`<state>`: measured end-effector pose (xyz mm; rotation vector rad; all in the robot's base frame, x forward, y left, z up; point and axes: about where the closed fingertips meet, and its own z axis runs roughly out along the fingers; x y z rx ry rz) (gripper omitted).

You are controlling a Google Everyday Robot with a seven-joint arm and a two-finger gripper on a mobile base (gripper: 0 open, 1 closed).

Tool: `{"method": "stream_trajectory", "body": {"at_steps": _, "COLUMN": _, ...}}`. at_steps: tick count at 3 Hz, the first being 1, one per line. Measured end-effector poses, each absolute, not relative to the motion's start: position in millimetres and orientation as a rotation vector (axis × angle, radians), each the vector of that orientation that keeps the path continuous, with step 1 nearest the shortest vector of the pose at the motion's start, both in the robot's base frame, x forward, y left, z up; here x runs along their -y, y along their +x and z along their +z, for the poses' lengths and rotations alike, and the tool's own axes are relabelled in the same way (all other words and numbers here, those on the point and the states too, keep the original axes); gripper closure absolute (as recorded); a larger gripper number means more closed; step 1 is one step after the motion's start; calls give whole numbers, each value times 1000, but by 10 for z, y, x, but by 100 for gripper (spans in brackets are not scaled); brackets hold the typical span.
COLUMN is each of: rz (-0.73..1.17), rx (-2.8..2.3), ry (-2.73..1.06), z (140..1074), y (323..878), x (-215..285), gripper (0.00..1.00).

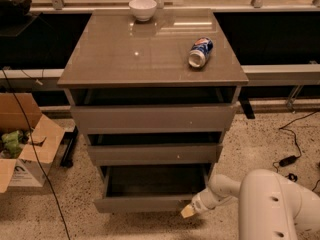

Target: Close bottom drawer

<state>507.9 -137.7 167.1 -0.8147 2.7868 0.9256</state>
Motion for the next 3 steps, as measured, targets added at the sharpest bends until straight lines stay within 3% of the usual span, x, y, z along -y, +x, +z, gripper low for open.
{"method": "stream_trajectory", "body": {"at_steps": 3, "rz": 831, "rx": -2710, "ry": -768, "z": 1621, "y": 5796, "x": 1432, "gripper": 100}}
